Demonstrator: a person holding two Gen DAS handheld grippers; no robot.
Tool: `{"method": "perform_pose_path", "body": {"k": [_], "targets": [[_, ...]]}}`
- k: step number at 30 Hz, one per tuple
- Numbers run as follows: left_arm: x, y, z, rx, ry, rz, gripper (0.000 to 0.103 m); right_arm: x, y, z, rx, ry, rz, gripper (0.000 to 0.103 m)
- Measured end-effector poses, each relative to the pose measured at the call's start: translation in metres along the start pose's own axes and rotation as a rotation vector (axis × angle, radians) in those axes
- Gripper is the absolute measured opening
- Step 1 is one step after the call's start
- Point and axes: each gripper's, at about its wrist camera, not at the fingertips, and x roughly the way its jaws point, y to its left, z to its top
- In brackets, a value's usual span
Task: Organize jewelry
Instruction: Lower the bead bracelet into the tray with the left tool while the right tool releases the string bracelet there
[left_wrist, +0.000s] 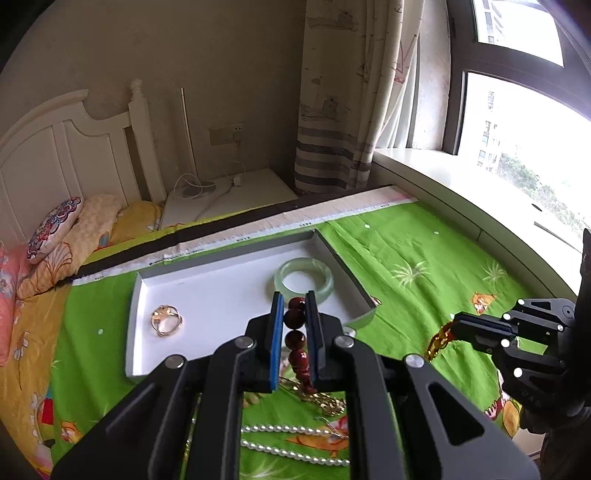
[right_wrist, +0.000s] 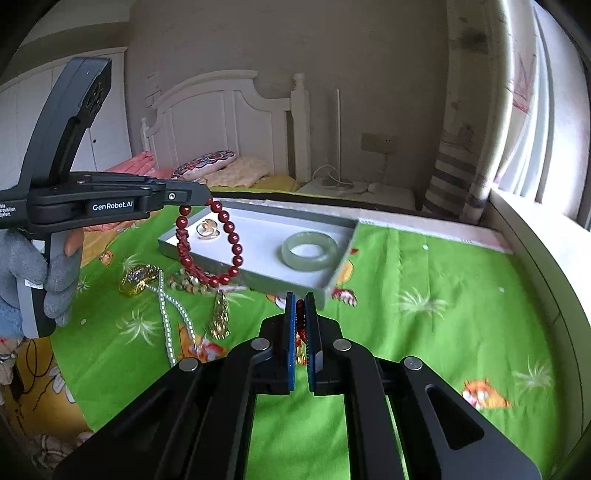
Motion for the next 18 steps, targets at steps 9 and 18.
{"method": "perform_pose_path", "body": {"k": [9, 18], "targets": [[0.025, 0.033, 0.022, -0.019, 0.011, 0.046, 0.011, 0.042, 0.025, 0.039, -0.055, -0.003, 0.041, 0.007], [0.073, 0.065, 0.034, -0.046, 0.042, 0.027, 0.011, 0.095, 0.048, 0.071, -0.048, 0.022, 0.129, 0.007]]}}
